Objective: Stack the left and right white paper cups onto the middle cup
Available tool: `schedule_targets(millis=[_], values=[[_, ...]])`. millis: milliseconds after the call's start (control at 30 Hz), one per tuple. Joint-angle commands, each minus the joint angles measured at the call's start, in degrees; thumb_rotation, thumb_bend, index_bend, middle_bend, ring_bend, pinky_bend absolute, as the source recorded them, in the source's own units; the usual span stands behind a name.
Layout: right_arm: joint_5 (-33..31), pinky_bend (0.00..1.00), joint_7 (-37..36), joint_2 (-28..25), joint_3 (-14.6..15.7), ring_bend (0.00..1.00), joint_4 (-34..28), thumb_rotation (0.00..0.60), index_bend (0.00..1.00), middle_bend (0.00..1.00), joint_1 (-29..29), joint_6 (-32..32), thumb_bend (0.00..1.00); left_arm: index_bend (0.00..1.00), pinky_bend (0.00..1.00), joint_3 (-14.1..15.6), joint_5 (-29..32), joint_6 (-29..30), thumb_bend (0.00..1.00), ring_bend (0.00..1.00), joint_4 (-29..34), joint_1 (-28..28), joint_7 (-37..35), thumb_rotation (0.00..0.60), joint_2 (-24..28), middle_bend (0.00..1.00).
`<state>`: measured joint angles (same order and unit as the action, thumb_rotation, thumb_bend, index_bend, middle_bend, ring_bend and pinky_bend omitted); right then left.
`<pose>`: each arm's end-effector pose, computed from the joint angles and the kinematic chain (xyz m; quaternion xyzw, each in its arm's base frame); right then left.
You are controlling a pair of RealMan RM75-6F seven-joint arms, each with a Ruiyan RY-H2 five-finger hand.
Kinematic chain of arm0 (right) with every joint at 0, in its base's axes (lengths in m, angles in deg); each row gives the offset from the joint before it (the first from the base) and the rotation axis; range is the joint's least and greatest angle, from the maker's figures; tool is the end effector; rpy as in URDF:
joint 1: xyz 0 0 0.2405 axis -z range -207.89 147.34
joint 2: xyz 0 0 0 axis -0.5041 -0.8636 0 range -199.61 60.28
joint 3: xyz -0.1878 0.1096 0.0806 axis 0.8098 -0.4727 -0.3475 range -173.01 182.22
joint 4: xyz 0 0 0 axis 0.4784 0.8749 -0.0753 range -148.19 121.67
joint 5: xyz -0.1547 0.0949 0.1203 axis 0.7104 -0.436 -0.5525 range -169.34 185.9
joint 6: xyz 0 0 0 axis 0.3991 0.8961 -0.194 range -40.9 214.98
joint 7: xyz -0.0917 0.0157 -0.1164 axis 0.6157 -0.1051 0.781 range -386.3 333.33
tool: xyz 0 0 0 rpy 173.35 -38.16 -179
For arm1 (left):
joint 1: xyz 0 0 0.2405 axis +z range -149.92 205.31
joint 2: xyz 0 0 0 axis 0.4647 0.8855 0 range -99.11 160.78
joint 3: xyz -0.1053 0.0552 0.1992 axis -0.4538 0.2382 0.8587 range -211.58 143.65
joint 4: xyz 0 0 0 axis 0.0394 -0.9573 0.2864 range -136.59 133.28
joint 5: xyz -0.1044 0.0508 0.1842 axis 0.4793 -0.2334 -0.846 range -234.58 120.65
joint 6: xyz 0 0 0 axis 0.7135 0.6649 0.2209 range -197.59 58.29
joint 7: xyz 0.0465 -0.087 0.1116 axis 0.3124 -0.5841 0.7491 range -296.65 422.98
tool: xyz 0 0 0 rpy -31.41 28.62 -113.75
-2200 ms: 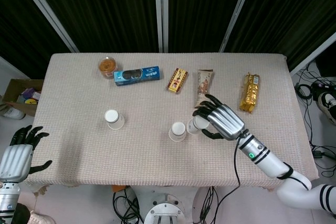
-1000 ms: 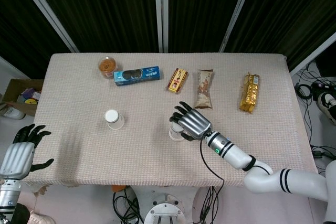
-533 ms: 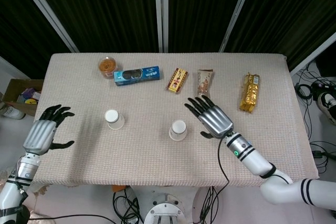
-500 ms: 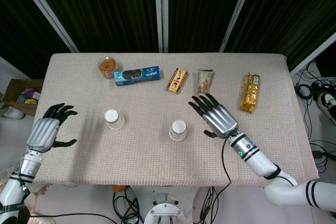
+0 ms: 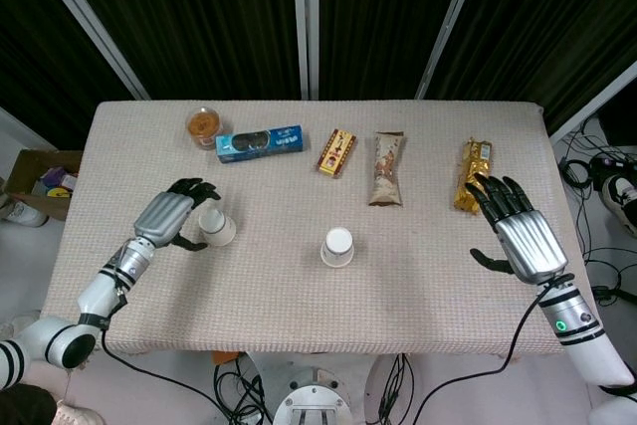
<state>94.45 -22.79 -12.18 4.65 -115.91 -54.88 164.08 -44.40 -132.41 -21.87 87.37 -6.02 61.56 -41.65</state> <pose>-0.2035 -0.2524 0.1321 0.7002 -0.3233 0.4204 0.4780 -0.1935 0.3243 0.0411 -0.7221 -0.4477 -0.3576 0.3875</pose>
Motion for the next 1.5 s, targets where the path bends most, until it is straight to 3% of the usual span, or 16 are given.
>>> schedule_targets(millis=[33, 300, 467, 533, 800, 1033, 1233, 1500], values=[[0.91, 0.00, -2.56, 0.67, 0.43, 0.00, 2.38, 0.600, 0.00, 0.00, 1.56, 0.74, 0.13, 0.25, 0.10, -0.19, 2.65, -1.66, 0.08, 0.13, -1.12, -1.72, 2.43, 0.600, -1.14, 0.17], [1.66, 0.00, -5.63, 2.19, -0.19, 0.00, 5.49, 0.600, 0.00, 0.00, 3.18, 1.21, 0.13, 0.34, 0.13, 0.39, 7.78, -4.46, 0.18, 0.25, -4.19, -4.40, 5.42, 0.600, -3.84, 0.28], [1.98, 0.00, -6.89, 2.54, -0.57, 0.00, 6.57, 0.600, 0.00, 0.00, 4.11, 1.73, 0.13, 0.48, 0.17, -0.07, 9.05, -3.04, 0.25, 0.43, -4.81, -4.65, 5.22, 0.600, -4.64, 0.50], [1.85, 0.00, -7.72, 2.69, -0.74, 0.00, 7.18, 0.600, 0.00, 0.00, 4.62, 1.98, 0.13, 0.50, 0.18, -0.49, 8.29, -1.68, 0.26, 0.46, -3.18, -4.43, 4.55, 0.600, -3.52, 0.54], [1.96, 0.00, -12.39, 3.89, -0.67, 0.00, 11.12, 0.600, 0.00, 0.00, 6.85, 3.01, 0.15, 0.50, 0.18, -3.64, 0.63, 3.91, 0.26, 0.46, 12.13, -3.59, -1.34, 0.600, 6.34, 0.52], [2.88, 0.00, -16.16, 4.99, -0.41, 0.00, 14.29, 0.600, 0.00, 0.00, 8.96, 4.89, 0.15, 0.50, 0.18, -4.62, -2.56, -0.35, 0.26, 0.45, 18.21, -8.98, -0.43, 0.600, 7.10, 0.51], [3.67, 0.00, -17.88, 5.20, -0.52, 0.00, 15.69, 0.600, 0.00, 0.00, 10.44, 6.63, 0.15, 0.50, 0.18, -6.01, 3.90, -2.69, 0.26, 0.44, 17.73, -14.89, 8.28, 0.600, 2.01, 0.50], [4.20, 0.00, -19.76, 5.40, -0.89, 0.00, 16.95, 0.600, 0.00, 0.00, 11.66, 7.76, 0.15, 0.49, 0.18, -6.27, 17.61, -5.38, 0.26, 0.43, 16.75, -24.24, 21.19, 0.600, -3.03, 0.49]])
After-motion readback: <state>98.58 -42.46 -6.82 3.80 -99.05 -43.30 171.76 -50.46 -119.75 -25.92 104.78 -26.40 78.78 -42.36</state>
